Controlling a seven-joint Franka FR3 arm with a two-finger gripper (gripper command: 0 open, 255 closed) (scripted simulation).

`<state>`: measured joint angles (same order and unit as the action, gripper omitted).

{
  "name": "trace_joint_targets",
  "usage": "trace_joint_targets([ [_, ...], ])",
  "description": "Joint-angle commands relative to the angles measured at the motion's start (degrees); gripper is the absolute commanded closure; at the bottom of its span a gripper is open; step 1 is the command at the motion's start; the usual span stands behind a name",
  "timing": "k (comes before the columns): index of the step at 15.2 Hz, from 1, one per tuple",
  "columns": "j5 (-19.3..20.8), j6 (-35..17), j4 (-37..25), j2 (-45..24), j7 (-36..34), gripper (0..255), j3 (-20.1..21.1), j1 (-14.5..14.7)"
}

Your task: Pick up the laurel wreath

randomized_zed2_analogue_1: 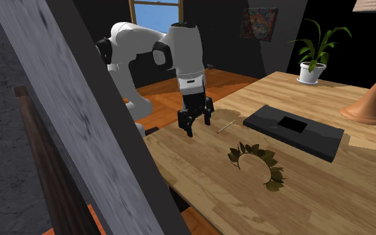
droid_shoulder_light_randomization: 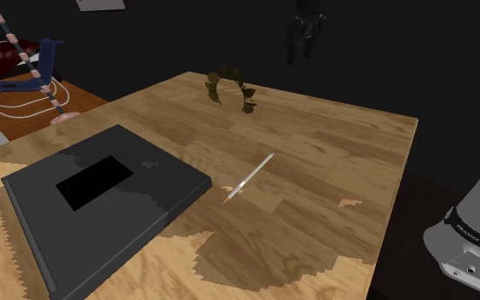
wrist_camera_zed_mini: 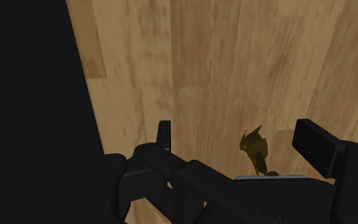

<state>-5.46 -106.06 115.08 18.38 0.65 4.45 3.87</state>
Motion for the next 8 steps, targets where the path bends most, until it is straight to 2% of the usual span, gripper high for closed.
trace_joint_targets([
  [1, 0.68, -1.52, -2.98, -3.65, -0.02, 0, 0.91, 0.45],
  [8, 4.47, -3.8, -16.96, -17.37, -0.84, 0, 3.94, 2.26],
])
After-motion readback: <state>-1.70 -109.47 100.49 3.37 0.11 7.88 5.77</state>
